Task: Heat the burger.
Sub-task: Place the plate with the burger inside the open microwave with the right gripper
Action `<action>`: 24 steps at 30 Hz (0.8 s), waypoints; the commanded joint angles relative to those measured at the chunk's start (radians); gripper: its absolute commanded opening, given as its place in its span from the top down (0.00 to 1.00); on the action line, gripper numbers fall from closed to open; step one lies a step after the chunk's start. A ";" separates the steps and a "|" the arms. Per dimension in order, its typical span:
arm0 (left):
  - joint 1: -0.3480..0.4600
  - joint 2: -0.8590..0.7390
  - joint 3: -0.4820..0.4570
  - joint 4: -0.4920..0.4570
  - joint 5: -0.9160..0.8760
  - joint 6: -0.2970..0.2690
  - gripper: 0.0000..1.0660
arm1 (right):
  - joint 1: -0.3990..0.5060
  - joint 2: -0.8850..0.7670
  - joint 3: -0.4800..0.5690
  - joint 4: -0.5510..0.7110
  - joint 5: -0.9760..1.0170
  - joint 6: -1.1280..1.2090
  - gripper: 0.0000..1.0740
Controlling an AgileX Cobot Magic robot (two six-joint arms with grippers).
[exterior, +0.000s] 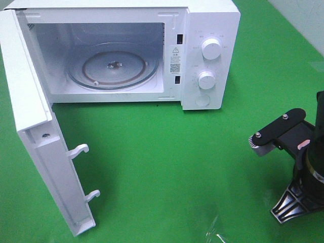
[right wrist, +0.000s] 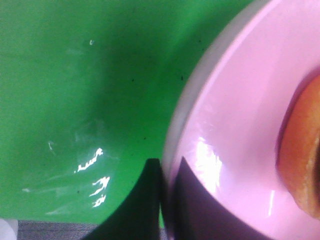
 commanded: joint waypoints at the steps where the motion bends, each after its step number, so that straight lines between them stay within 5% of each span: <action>1: 0.002 -0.003 0.002 -0.010 0.000 0.002 0.08 | 0.036 -0.030 0.014 -0.040 0.071 0.020 1.00; 24: 0.002 -0.003 0.002 -0.010 0.000 0.002 0.08 | 0.421 -0.069 0.028 0.007 0.150 0.033 1.00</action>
